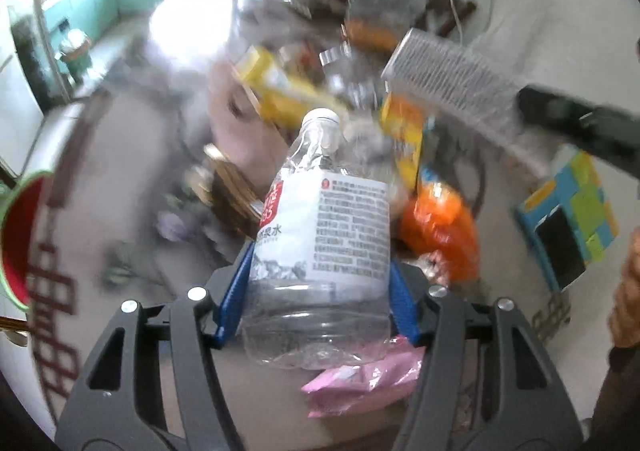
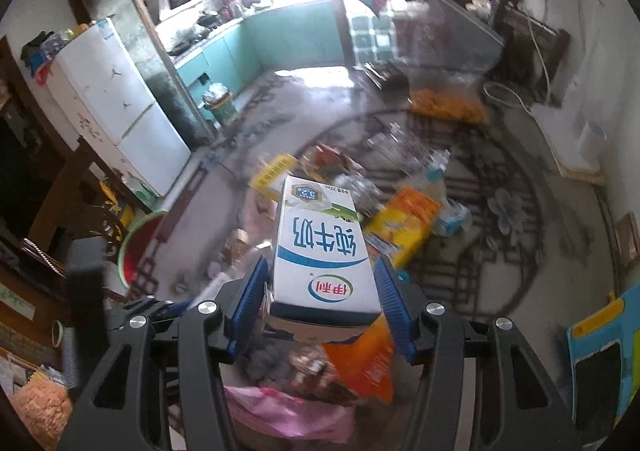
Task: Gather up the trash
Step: 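Carry bottle and carton over the red bucket and open both tools to drop them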
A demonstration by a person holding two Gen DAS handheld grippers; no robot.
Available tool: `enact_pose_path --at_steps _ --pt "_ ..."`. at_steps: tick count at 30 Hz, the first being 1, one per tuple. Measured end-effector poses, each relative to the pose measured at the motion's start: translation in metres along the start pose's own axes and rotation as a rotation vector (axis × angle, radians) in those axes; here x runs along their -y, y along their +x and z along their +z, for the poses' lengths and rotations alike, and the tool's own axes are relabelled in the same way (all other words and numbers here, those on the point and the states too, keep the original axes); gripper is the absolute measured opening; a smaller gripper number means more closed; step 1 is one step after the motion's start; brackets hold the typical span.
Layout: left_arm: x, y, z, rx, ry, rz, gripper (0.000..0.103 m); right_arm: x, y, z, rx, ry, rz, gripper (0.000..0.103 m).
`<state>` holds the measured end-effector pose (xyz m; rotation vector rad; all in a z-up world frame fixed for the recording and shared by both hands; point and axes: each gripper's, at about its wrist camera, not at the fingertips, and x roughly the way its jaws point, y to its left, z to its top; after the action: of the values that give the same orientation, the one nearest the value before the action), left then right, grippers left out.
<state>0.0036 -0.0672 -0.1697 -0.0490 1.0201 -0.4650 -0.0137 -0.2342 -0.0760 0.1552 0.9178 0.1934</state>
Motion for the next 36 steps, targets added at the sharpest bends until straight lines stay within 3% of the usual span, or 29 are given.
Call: enact_pose_path --at_steps 3,6,12,20,28,36 --pt "-0.023 -0.038 0.005 0.086 -0.050 0.026 0.059 -0.025 -0.002 0.012 0.024 -0.037 0.029 0.054" --pt "-0.058 -0.071 0.012 0.158 -0.080 0.103 0.059 -0.054 0.003 0.023 0.037 -0.071 0.053 0.054" --pt "-0.135 -0.117 0.021 0.214 -0.109 0.265 0.059 -0.128 0.045 0.038 0.001 -0.112 0.096 0.054" --pt "-0.276 -0.110 0.006 0.103 -0.235 0.335 0.059 -0.242 0.148 0.039 -0.158 -0.190 0.148 0.054" --pt "-0.352 -0.093 -0.013 -0.011 -0.279 0.330 0.059 -0.313 0.242 0.039 -0.304 -0.211 0.153 0.054" --pt "-0.400 -0.087 -0.021 -0.049 -0.310 0.311 0.059 -0.347 0.270 0.039 -0.342 -0.243 0.124 0.054"
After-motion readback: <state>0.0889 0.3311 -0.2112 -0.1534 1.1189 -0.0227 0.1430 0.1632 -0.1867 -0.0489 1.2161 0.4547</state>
